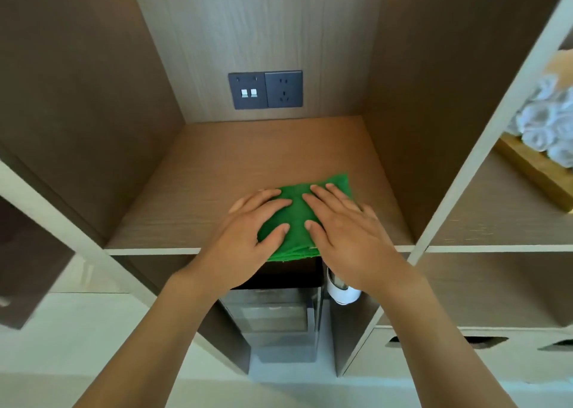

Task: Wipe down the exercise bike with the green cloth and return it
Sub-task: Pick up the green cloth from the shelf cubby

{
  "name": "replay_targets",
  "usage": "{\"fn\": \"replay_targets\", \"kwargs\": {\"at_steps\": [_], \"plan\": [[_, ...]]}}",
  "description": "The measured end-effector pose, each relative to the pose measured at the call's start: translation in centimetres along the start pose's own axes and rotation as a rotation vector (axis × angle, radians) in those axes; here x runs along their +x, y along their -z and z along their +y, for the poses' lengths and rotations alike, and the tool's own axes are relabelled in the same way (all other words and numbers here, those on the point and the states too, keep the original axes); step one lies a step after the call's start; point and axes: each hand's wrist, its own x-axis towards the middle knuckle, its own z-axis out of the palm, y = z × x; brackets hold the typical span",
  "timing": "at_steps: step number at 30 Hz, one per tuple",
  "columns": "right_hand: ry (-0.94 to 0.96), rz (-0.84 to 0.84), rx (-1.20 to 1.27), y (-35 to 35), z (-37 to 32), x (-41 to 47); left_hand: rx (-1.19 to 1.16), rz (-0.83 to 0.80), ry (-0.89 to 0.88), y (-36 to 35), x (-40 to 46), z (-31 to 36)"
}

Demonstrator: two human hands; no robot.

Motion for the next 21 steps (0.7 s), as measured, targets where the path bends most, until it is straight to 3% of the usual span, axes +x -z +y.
{"fn": "replay_targets", "kwargs": {"at_steps": [7, 14, 17, 21], "plan": [[0.06, 0.092, 0.0, -2.3, -2.8, -3.2, 0.036, 0.034, -0.078, 0.7, -4.8, -1.6], [0.02, 0.393, 0.093, -4.8, -7.1, -3.3, 0.065, 0.193, -0.107, 1.4, -7.9, -3.3], [0.007, 0.505, 0.014, -5.8, -9.1, -3.4, 0.052, 0.264, -0.115, 1.3, -9.1, -4.0], [0.044, 0.506, -0.068, -5.1, -10.9, -3.1, 0.018, 0.331, -0.112, 1.1, -10.0, -4.6]]}}
